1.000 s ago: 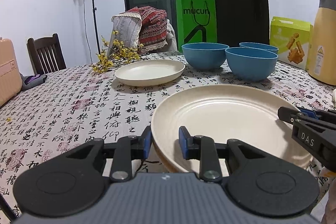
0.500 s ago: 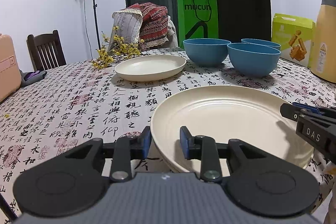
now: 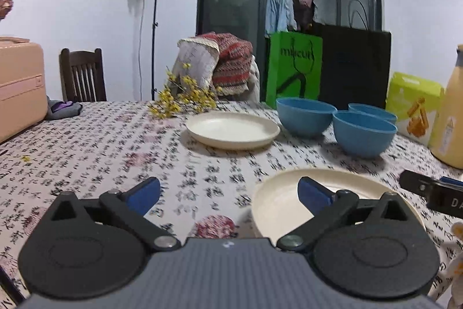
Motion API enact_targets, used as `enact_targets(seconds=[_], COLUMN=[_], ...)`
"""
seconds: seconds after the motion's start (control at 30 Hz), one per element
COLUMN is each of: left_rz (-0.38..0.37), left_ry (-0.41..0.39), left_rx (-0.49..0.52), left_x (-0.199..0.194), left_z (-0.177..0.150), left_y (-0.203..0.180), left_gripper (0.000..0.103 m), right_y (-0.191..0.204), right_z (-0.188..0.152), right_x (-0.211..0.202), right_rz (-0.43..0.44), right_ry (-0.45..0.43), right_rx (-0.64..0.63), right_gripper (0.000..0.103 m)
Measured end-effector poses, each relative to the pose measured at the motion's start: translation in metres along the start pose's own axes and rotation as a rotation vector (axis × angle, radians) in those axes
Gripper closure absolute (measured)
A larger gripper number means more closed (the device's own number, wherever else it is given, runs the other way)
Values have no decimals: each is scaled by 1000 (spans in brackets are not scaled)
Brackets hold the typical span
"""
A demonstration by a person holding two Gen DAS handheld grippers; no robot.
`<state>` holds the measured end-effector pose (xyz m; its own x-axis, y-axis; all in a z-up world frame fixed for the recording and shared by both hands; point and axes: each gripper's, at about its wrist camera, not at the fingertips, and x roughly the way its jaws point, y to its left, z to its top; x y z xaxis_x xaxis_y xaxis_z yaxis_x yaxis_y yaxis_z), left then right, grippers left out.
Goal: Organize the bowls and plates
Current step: 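Lower the cream plate onto the table and open both grippers, then pull both grippers back up away from the placed cream plate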
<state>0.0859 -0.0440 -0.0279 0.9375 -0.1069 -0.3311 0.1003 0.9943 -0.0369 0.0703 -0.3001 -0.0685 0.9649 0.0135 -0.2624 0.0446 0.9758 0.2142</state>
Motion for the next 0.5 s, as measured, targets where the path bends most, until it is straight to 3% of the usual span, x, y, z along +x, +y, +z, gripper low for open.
enact_targets(seconds=[0.27,0.5], left_rz=[66,108], left_ry=[-35,-14], left_rx=[-32,-77], left_x=[5,22], left_z=[15,21], left_y=[32,59], left_gripper=[0,0], right_y=[-5,-16], right_z=[13,22], right_x=[12,34], right_rz=[-22,-36], right_ry=[-24,-22], right_rx=[-3,63], right_gripper=[0,0])
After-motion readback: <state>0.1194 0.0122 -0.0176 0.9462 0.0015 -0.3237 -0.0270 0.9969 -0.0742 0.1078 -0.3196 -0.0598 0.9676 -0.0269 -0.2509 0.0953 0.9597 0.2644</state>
